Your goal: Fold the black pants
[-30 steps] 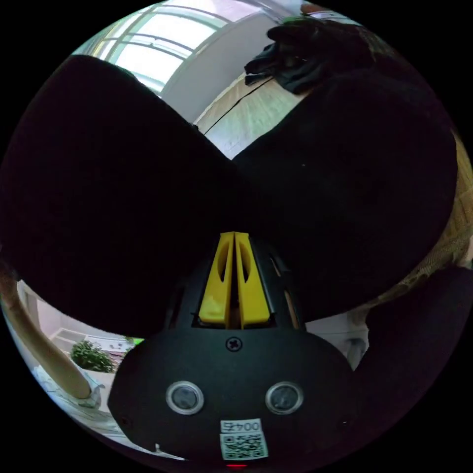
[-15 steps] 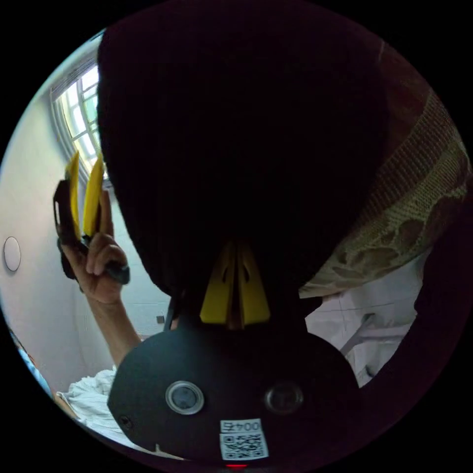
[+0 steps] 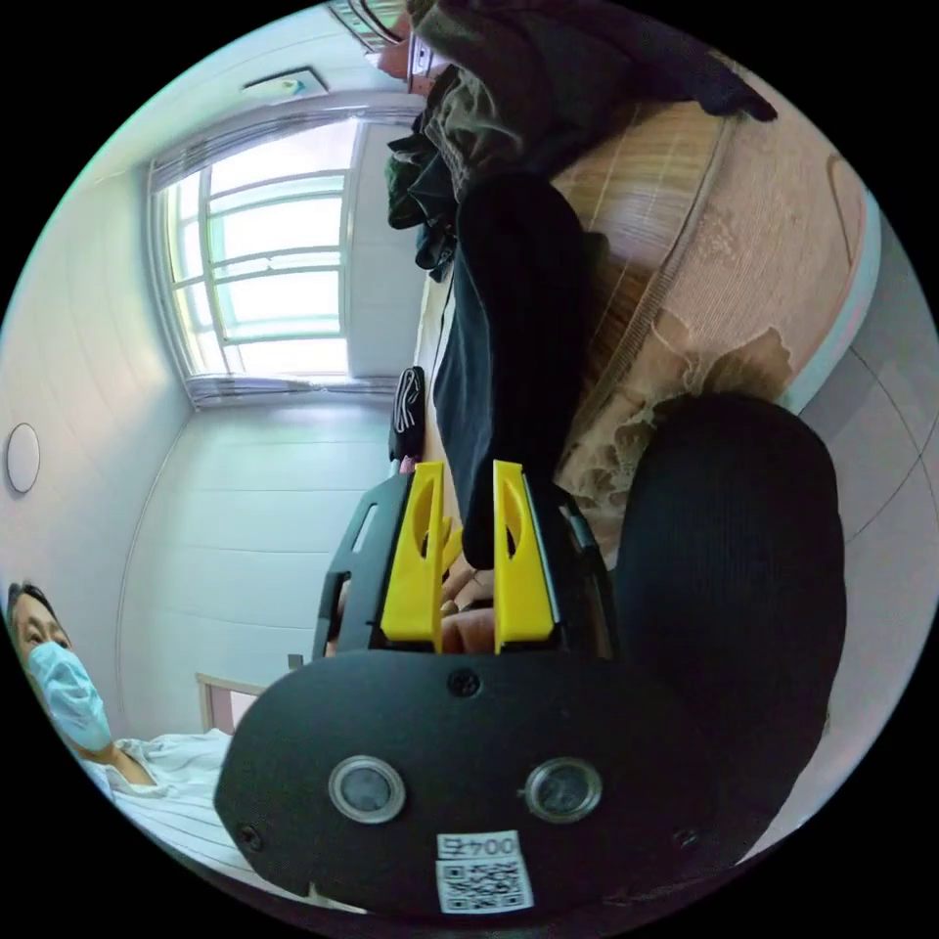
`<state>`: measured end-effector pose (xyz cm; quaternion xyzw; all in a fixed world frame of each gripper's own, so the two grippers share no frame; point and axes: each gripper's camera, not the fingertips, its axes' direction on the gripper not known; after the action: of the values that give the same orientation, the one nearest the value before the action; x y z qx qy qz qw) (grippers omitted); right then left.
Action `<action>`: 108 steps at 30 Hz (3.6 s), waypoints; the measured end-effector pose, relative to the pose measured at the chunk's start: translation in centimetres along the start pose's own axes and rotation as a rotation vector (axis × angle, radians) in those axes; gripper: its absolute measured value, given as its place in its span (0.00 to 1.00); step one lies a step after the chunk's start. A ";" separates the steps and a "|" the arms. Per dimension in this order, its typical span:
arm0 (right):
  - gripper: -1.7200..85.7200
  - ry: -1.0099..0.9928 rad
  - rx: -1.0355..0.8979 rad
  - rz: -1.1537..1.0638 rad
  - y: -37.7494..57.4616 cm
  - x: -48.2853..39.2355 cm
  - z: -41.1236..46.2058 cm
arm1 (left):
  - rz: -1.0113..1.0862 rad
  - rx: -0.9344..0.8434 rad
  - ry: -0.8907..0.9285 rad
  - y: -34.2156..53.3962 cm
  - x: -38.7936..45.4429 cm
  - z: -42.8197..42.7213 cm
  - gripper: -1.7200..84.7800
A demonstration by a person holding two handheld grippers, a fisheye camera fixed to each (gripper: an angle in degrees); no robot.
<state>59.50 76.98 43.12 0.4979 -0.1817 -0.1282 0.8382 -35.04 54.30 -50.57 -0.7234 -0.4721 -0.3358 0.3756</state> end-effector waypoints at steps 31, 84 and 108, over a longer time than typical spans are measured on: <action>0.16 0.163 0.058 -0.083 1.3 -4.4 -3.1 | -0.263 0.014 0.304 -16.9 1.2 -21.5 0.22; 0.19 0.292 0.000 -0.266 -10.9 -2.5 -2.6 | 0.066 0.182 0.179 -10.9 3.1 -33.5 0.11; 0.27 -0.032 -0.154 -0.201 -17.8 10.1 0.6 | -0.019 -0.017 -0.026 -15.8 3.9 -19.8 0.24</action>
<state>67.69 64.13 29.48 0.4456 -0.1337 -0.2332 0.8539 -51.11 43.22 -34.00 -0.7263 -0.4809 -0.3340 0.3601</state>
